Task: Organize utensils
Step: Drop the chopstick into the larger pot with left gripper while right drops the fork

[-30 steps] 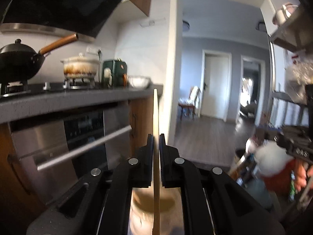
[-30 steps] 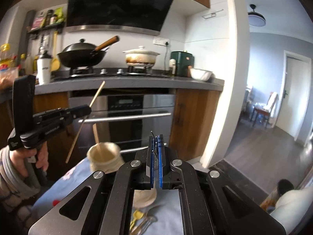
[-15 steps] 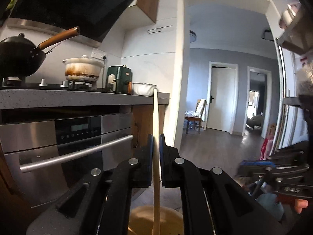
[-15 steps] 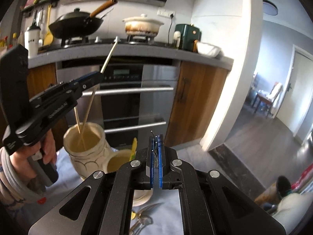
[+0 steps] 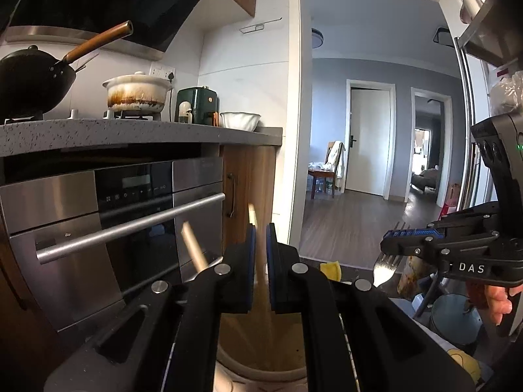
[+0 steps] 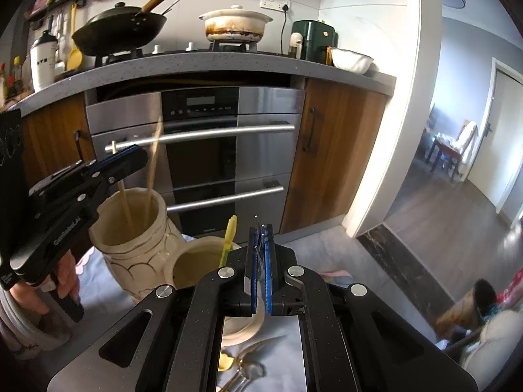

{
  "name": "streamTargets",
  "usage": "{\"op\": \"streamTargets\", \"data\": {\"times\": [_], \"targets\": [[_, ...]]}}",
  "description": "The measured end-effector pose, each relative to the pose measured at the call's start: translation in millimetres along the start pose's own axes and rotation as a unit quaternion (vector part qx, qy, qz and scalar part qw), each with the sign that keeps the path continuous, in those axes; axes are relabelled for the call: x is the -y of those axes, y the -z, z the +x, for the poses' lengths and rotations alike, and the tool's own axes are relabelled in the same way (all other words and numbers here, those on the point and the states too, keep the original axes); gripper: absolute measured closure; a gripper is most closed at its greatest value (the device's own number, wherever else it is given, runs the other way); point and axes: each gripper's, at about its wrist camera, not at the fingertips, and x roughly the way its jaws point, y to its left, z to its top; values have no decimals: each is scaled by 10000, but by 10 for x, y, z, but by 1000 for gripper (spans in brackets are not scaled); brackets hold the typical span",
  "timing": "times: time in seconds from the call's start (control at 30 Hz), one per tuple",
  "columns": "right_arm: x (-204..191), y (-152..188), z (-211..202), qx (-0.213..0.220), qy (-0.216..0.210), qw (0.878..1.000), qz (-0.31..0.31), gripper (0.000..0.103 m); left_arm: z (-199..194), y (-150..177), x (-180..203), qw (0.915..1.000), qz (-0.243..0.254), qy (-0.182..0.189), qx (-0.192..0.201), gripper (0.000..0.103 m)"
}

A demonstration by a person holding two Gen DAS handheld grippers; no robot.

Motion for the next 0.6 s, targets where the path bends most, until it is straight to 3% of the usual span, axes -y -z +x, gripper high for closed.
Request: {"op": "streamTargets", "data": {"times": [0.03,0.17,0.2,0.27,0.3,0.4,0.43,0.5,0.6], "targets": [[4,9,-10,11,14,10000,11,96,-5,-7,7,10000,31,1,-34,97],[15,6,-101,183,86,9997,121,69,-121,-83,61,9997,217,-72,-11,92],[23,6,-141,240,95,9995,173,67,-162,-103,77,9997,240,-88,-4,89],[32,9,-213,344,86,9991,234,59,-246,-148,75,9996,253,-104,0,68],[33,14,-271,439,91,9986,277,50,-284,-162,67,9996,249,-108,11,65],[30,34,-394,616,79,9974,363,41,-417,-191,79,9995,286,-129,-9,56],[28,49,-447,682,89,9968,404,38,-469,-193,90,9994,319,-162,-39,48],[40,92,-554,820,51,9954,502,22,-544,-192,99,9992,331,-183,-111,37],[69,179,-681,937,49,9937,608,13,-662,-160,122,9987,374,-241,-231,21]]}}
